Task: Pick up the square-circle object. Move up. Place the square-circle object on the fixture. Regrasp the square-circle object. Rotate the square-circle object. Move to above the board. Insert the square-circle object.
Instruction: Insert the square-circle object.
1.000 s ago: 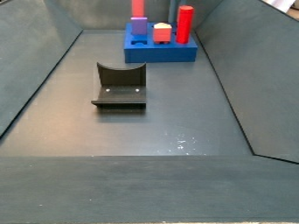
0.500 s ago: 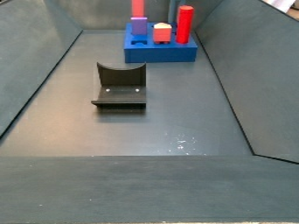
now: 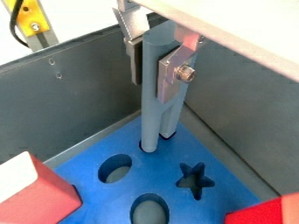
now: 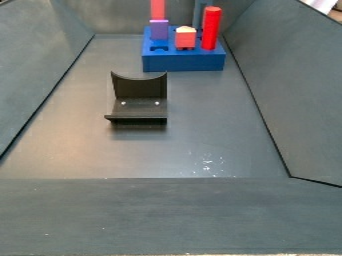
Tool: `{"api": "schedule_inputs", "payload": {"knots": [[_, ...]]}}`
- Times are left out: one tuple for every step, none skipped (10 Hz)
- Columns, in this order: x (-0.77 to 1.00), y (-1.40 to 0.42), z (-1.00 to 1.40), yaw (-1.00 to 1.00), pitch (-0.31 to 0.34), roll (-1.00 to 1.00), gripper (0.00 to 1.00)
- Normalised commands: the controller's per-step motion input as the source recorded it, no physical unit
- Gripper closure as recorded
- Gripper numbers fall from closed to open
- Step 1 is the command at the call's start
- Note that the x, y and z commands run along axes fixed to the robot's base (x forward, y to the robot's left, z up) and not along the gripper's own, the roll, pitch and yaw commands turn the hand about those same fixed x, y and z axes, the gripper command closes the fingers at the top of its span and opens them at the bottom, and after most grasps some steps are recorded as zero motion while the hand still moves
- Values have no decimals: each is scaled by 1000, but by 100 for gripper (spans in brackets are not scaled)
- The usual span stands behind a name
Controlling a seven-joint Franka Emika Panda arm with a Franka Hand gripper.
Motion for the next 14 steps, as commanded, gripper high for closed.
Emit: {"api": "schedule_inputs", "payload": {"knots": [[191, -329, -991, 9, 0, 164, 100], [166, -311, -994, 9, 0, 163, 100], [117, -234, -934, 0, -3, 171, 100], [249, -89, -894, 0, -21, 199, 100], [280, -126, -937, 0, -36, 179, 100], [260, -203, -1000, 0, -26, 116, 100], [249, -206, -1000, 0, -26, 106, 100], [266, -180, -1000, 0, -34, 107, 100], [337, -77, -1000, 0, -23, 117, 100], [449, 0, -929, -46, -3, 63, 100], [346, 0, -694, -111, -50, 50, 100], [54, 0, -597, -51, -11, 136, 100], [0, 0, -529, -26, 0, 177, 100], [3, -120, -609, -263, -54, 76, 100]]}}
